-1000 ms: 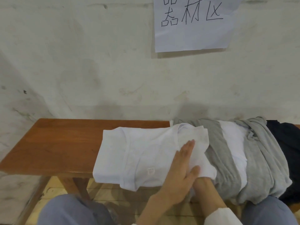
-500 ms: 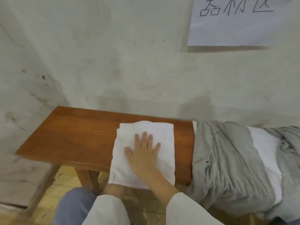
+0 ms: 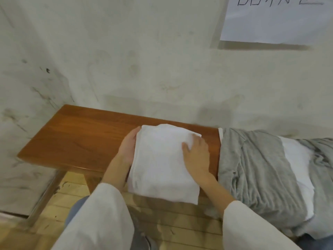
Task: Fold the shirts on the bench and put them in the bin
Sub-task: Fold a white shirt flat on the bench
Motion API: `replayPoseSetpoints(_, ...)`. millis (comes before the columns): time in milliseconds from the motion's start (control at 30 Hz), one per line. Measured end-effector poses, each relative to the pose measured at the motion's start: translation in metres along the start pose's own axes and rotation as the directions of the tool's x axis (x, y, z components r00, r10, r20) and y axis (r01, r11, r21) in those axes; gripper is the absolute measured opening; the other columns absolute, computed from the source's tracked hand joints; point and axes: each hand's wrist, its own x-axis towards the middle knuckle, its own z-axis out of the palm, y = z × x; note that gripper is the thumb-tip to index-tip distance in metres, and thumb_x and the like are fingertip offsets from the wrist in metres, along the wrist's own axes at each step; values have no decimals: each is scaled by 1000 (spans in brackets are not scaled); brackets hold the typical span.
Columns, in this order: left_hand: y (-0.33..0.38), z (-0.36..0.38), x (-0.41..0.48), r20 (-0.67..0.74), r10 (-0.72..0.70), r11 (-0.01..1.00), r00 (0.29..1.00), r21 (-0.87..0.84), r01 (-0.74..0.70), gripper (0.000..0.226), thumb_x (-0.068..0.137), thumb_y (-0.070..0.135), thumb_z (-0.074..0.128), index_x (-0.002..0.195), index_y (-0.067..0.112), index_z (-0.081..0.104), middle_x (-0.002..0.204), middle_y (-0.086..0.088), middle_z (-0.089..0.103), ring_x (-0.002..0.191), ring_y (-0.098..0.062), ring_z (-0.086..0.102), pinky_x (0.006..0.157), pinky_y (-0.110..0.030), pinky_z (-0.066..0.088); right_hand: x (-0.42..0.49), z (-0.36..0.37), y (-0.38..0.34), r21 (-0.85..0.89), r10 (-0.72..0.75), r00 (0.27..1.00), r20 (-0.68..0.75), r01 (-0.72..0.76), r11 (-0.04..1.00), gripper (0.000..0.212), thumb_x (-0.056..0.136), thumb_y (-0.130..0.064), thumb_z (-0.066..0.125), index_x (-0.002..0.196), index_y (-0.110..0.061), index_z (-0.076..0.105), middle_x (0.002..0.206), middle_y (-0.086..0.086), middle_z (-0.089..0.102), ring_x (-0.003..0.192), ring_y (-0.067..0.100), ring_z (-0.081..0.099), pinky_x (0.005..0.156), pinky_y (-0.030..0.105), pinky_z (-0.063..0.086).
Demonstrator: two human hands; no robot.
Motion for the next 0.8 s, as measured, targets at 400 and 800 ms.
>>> replayPoseSetpoints(400, 15, 27, 45, 24, 499, -306, 866, 940, 151, 60, 85, 38, 63, 136, 14, 42, 131, -10, 48, 123, -32, 42, 97, -41, 36, 61, -32, 17, 107, 176, 896, 407, -238, 965, 48, 89, -32, 59, 124, -1, 50, 117, 11, 59, 105, 29, 59, 79, 33, 49)
replayPoseSetpoints(800, 9, 57, 101, 158, 684, -352, 713, 927, 133, 41, 84, 28, 66, 118, 11, 51, 123, -16, 51, 114, -35, 46, 95, -45, 32, 95, -26, 35, 129, 140, 985, 97, -152, 980, 39, 96, -26, 50, 126, -3, 45, 121, 15, 57, 111, 31, 54, 83, 32, 40)
